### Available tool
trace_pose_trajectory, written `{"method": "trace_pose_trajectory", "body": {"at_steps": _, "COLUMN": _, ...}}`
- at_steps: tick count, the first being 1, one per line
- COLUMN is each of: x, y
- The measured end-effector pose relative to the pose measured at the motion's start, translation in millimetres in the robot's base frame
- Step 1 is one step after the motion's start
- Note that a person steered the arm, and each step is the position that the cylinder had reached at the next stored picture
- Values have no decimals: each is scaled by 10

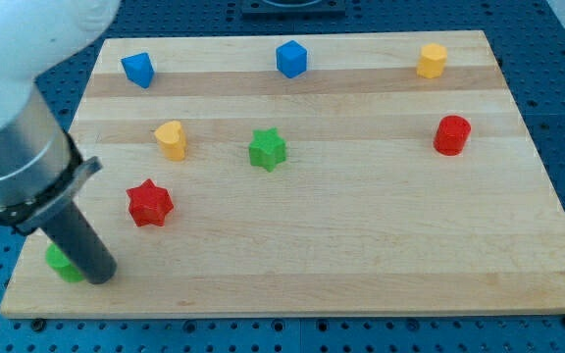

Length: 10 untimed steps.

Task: Place red star vertically below the green star

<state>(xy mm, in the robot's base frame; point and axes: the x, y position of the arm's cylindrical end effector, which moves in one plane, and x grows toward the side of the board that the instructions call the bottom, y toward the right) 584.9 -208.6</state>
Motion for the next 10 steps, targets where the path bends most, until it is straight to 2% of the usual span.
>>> {"method": "trace_pose_trajectory", "body": {"at_steps": 6, "x": -96, "y": 92}}
{"method": "trace_pose_trajectory", "body": {"at_steps": 7, "x": -197, "y": 41}}
{"method": "trace_pose_trajectory", "body": {"at_steps": 9, "x": -883, "y": -93}}
{"method": "trace_pose_trajectory", "body": {"at_steps": 10, "x": -908, "y": -2}}
